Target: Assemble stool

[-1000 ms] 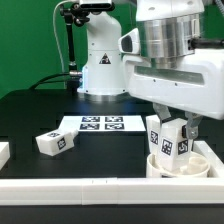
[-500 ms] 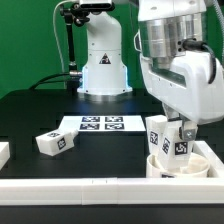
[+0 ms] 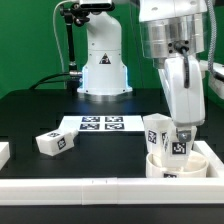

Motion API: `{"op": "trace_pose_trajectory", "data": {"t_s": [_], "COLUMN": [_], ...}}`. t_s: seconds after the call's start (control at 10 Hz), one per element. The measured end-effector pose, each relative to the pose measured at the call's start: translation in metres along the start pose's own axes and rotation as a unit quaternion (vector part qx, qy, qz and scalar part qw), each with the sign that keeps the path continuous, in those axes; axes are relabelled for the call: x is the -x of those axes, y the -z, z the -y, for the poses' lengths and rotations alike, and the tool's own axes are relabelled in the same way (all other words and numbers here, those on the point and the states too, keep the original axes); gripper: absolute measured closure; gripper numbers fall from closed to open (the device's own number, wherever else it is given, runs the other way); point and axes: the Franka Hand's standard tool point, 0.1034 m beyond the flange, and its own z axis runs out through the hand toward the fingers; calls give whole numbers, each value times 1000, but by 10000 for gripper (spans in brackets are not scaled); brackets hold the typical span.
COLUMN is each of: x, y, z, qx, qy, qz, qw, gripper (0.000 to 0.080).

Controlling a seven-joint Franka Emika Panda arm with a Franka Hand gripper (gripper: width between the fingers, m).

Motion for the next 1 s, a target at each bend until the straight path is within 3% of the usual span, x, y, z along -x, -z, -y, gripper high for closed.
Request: {"op": "trace_pose_trajectory", "data": {"t_s": [0.5, 0.7, 0.9, 1.0], "x": [4, 5, 6, 14], "y": [-1, -1, 0, 6], "z": [-1, -1, -1, -3], "qx": [1, 1, 1, 15], "qy": [-135, -124, -98, -92], "qz": [3, 5, 5, 6], "qw": [991, 992, 995, 996], "gripper": [459, 459, 206, 162]}}
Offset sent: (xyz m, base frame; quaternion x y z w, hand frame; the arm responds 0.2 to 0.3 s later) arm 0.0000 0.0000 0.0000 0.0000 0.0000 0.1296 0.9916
